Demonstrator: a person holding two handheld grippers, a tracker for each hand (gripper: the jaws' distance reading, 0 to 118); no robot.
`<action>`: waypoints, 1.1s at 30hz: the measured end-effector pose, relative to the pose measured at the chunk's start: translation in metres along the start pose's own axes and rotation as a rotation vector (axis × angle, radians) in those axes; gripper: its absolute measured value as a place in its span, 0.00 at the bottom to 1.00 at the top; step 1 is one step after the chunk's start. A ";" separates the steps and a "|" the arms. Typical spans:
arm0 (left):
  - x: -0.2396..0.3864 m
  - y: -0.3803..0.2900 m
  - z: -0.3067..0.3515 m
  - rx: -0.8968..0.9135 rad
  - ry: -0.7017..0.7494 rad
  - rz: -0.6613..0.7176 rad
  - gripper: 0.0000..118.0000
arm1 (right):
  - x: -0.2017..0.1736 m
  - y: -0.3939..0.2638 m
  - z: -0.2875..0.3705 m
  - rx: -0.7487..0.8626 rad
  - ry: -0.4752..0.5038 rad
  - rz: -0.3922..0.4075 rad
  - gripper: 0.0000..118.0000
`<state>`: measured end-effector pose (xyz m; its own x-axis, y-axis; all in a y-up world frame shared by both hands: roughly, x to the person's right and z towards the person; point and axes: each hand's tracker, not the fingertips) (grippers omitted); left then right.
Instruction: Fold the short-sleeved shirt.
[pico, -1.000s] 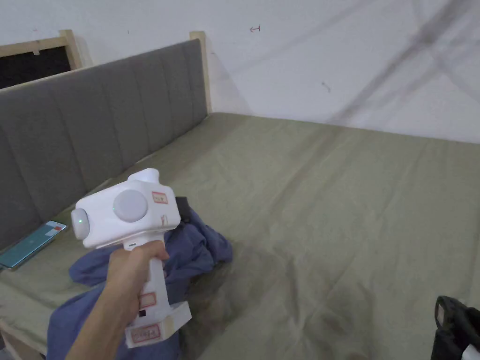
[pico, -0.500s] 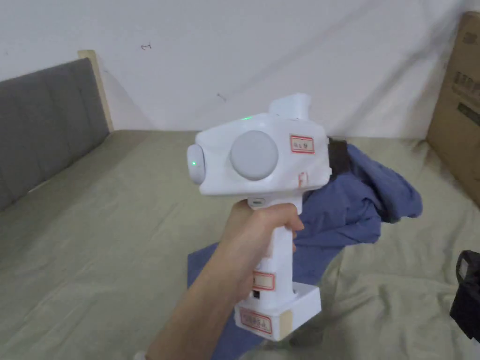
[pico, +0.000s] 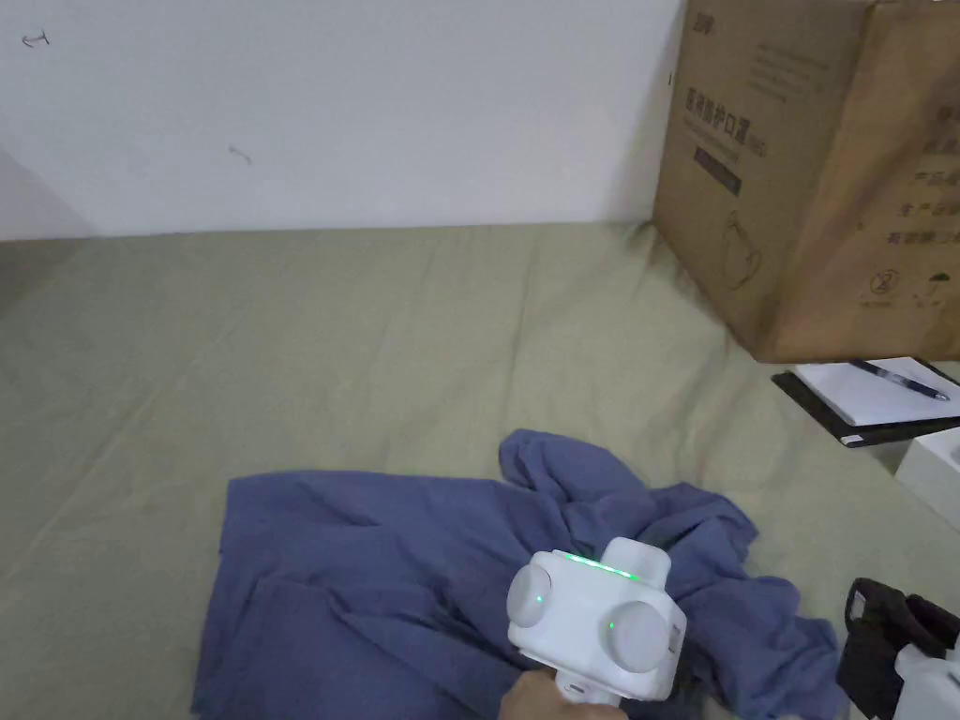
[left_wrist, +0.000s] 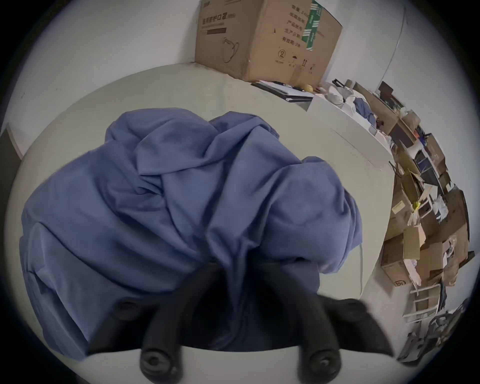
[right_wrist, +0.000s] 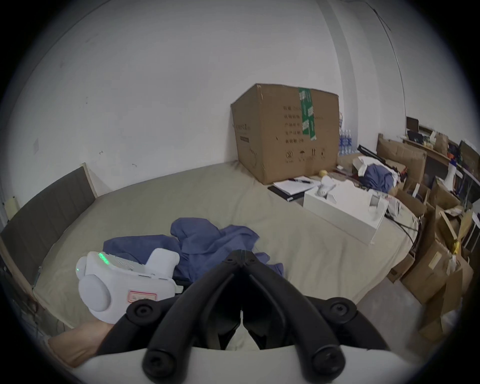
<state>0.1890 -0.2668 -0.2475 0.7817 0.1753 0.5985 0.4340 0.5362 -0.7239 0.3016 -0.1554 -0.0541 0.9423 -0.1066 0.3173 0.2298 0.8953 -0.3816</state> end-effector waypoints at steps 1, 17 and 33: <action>-0.001 0.000 0.007 0.005 -0.025 0.013 0.75 | 0.001 0.000 -0.002 -0.007 0.006 -0.004 0.00; -0.160 -0.039 0.145 0.175 0.164 0.296 0.00 | -0.064 0.002 -0.026 -0.034 0.149 0.090 0.00; -0.355 0.026 0.104 0.112 0.371 0.479 0.88 | -0.100 -0.001 -0.096 -0.136 0.166 0.203 0.00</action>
<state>-0.1232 -0.2291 -0.4431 0.9907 0.1297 0.0413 -0.0382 0.5556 -0.8306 0.2305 -0.1874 -0.1682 0.9967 -0.0107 0.0810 0.0529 0.8405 -0.5392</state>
